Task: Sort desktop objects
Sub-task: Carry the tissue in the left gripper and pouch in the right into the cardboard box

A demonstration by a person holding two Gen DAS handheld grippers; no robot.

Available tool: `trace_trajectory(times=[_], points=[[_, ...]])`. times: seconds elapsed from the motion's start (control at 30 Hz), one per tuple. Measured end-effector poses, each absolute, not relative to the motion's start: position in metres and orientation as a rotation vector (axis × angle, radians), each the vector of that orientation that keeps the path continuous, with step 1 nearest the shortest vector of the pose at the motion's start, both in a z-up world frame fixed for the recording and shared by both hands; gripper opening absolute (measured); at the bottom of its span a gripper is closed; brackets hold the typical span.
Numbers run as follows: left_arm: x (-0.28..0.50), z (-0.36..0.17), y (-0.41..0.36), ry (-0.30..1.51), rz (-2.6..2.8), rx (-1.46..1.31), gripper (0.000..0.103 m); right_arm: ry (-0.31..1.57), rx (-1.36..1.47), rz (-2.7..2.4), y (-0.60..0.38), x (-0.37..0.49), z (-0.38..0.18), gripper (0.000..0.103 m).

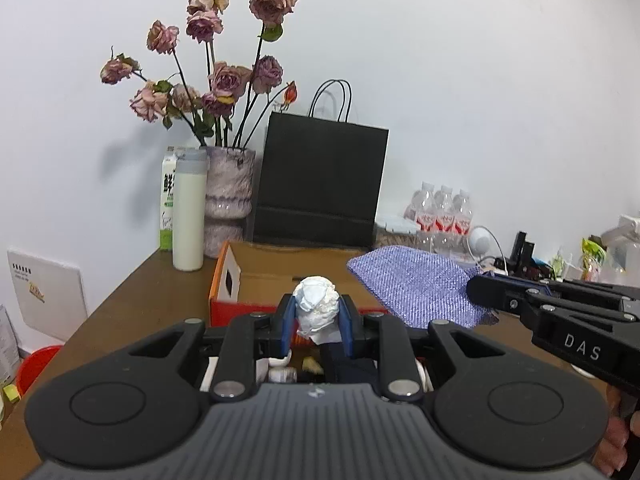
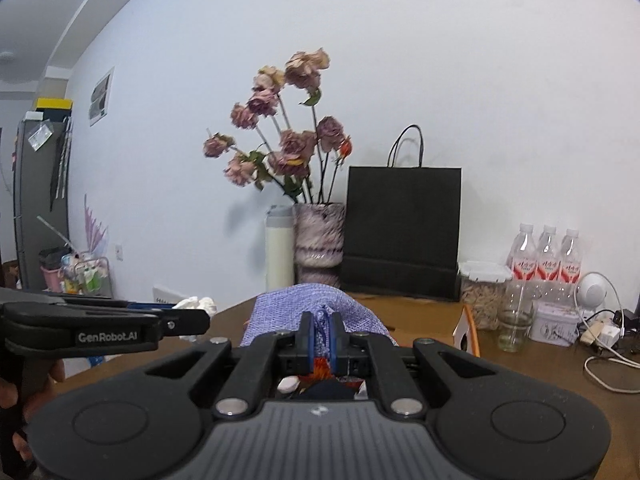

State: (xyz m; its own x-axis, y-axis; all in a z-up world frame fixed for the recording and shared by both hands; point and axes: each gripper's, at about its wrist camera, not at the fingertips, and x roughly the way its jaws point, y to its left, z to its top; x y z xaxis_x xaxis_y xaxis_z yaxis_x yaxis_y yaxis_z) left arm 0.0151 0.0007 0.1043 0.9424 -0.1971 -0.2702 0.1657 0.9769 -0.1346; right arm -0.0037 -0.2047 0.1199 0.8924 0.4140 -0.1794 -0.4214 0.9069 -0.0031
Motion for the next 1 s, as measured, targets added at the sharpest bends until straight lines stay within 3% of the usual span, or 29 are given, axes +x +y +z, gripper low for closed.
trace_trajectory(times=[0.63, 1.0], points=[[0.160, 0.101, -0.024, 0.303, -0.174, -0.151, 0.023, 0.175, 0.016, 0.385, -0.209, 0.137, 0.109, 0.006], [0.244, 0.077, -0.024, 0.421, -0.130, -0.157, 0.023, 0.341, 0.042, 0.370, -0.227, 0.234, 0.080, 0.006]])
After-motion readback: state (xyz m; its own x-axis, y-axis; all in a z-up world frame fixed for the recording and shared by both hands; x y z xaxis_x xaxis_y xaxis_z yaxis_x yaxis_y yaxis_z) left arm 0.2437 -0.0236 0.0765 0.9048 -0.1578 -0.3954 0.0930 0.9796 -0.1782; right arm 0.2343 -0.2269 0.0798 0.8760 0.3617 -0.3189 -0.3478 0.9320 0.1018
